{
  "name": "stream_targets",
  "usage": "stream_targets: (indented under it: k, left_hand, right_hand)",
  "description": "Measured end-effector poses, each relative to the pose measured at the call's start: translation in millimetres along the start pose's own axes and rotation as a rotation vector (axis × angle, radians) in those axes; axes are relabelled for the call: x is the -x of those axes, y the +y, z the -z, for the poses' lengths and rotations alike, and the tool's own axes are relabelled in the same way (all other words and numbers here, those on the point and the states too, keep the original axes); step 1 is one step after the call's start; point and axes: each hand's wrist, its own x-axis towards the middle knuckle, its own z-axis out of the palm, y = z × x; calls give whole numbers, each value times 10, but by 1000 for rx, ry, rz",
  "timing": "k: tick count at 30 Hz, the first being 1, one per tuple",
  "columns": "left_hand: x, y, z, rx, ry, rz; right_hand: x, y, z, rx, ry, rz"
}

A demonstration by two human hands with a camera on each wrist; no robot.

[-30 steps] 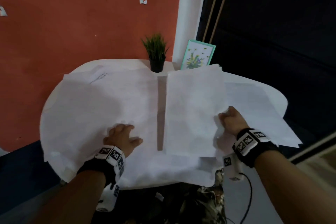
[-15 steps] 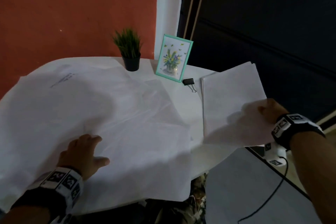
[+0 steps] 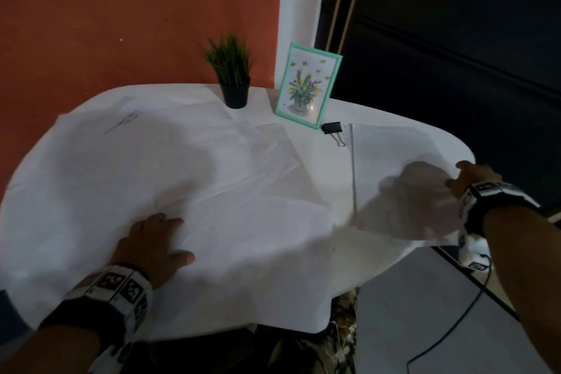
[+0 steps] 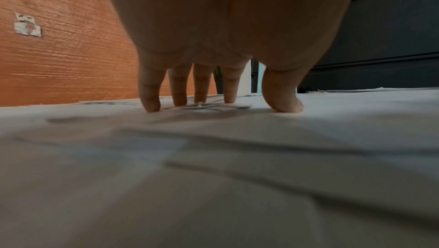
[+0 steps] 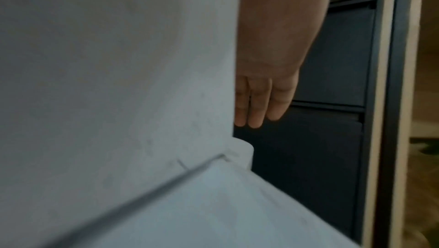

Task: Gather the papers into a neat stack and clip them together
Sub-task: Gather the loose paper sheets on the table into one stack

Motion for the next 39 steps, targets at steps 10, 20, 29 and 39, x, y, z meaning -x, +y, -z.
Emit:
stream_targets:
  k: [10,20,29,39]
  left_hand:
    - [68,-29,60,37,-55,-46]
    - [-129,-375,420,50,-53,57]
    - [-1014,-662,875,154,12,418]
    - [-1382,-773,722,120,-100,444]
  right_hand:
    - [1042,-1343,443,-63,15,532]
    - [2092,-2839,-254,-184,-300,638]
    - [1413,-3371,97,-240,-280,541]
    - [1411,-4078,-163,-34,-231,608]
